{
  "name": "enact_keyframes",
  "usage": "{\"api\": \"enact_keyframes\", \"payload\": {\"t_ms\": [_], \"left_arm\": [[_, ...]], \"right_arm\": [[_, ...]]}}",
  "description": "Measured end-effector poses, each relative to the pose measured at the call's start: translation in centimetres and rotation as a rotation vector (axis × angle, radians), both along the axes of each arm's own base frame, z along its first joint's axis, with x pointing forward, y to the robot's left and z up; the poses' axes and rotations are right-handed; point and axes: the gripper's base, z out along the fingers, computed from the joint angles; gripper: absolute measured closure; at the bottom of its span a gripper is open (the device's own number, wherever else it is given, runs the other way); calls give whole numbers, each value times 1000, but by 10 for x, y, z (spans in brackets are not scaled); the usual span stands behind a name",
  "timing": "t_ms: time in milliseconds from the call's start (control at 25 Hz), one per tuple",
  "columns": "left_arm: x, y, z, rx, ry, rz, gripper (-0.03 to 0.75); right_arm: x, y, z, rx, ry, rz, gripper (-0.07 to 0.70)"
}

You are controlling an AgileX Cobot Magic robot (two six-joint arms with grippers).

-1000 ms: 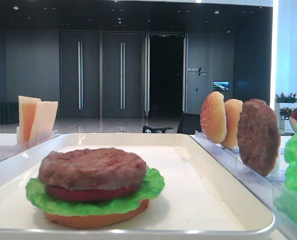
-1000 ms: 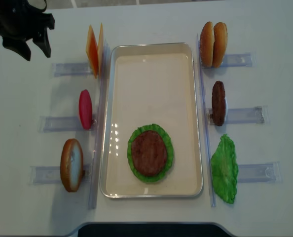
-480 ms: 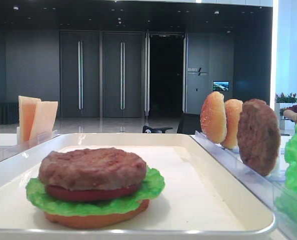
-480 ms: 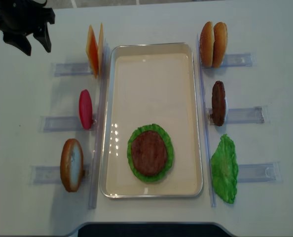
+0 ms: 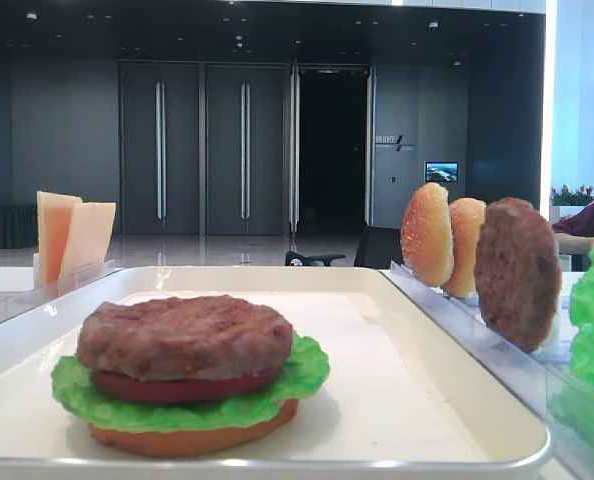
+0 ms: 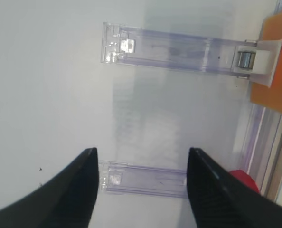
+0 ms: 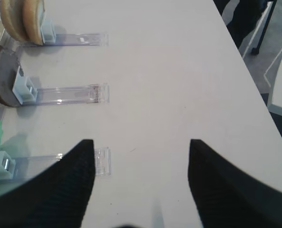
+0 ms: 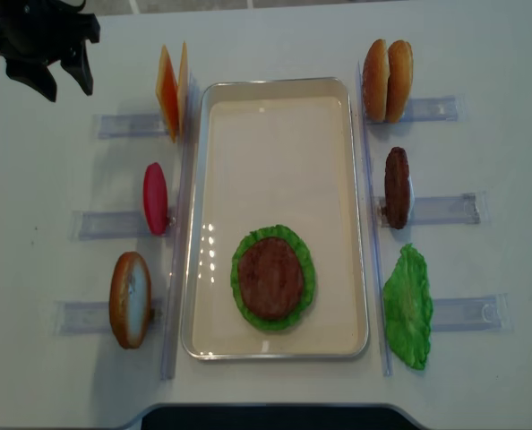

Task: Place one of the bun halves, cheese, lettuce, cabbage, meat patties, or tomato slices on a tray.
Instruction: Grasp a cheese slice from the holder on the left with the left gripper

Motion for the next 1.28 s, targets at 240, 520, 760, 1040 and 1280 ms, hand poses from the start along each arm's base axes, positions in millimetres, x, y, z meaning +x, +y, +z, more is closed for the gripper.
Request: {"api": "enact_keyframes", "payload": {"t_ms": [240,520,760,1040,1280], "left_arm": [[4,-2,-2,-37,0,45,264],[15,-26,-1,-73,-22,58,264],[13,-72,4,-86,-38,19,264],[6,-111,6,-105,-49,-8,264],[12,-117,7,-152,-111,-1,264]], "right_arm": [[0,0,0,0,0,0,192],[0,0,0,1,0,1,192],[0,0,0,1,0,1,192],[0,0,0,1,0,1,192],[0,0,0,1,0,1,192]]}}
